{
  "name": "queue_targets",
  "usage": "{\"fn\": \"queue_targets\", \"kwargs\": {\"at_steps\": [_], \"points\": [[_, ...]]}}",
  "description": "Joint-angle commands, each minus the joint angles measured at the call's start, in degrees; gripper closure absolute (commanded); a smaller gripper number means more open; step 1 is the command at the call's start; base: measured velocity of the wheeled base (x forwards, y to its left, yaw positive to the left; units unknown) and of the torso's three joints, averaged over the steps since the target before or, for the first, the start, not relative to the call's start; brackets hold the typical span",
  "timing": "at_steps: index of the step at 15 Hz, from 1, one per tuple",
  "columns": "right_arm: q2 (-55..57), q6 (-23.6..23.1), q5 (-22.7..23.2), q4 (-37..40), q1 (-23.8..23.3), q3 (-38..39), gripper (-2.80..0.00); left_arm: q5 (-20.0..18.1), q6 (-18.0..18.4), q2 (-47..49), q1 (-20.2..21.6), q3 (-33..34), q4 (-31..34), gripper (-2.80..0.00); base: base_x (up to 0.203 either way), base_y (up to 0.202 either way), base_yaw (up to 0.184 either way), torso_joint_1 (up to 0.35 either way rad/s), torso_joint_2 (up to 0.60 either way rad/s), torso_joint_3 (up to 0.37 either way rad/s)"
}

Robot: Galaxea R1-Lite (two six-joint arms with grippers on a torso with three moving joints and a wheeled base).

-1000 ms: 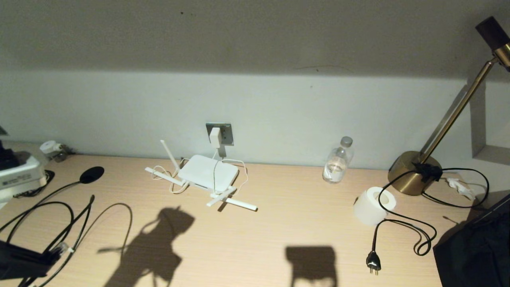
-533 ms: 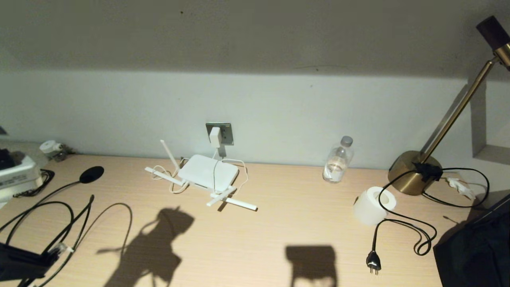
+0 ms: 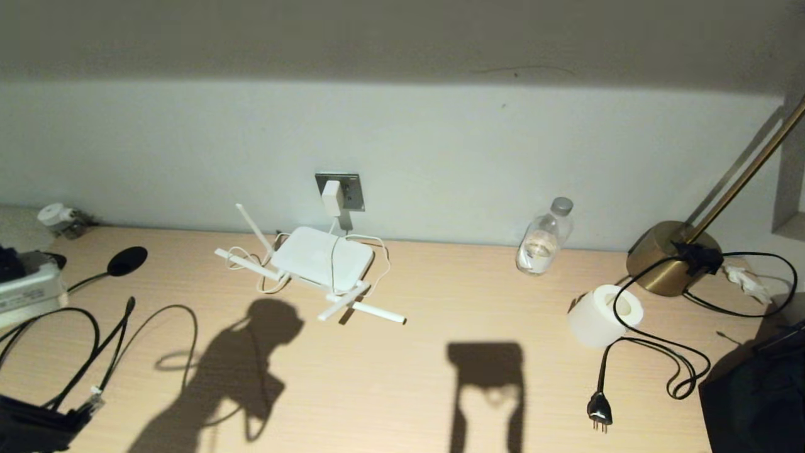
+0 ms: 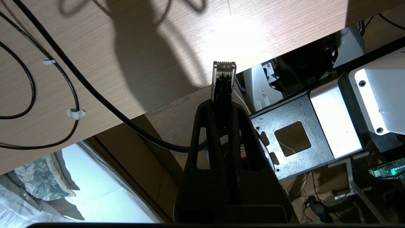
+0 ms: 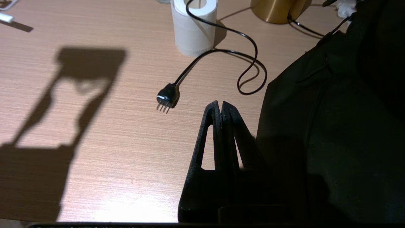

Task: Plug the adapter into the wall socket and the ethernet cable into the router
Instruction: Align cable and router interface

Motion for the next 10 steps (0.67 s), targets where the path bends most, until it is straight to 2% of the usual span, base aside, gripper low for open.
{"fn": "queue_targets", "kwargs": {"at_steps": [1, 10], "points": [[0.08, -0.05, 0.04, 0.04, 0.01, 0.01, 0.0, 0.03, 0.07, -0.08, 0.01, 0.19, 0.28, 0.0, 0.0, 0.0, 0.0, 0.002, 0.0, -0.203], [0.0, -0.11, 0.02, 0.04, 0.01, 0.01, 0.0, 0.03, 0.15, 0.87, -0.04, 1.3, 0.01, 0.0, 0.0, 0.0, 0.0, 0.002, 0.0, -0.198]]}}
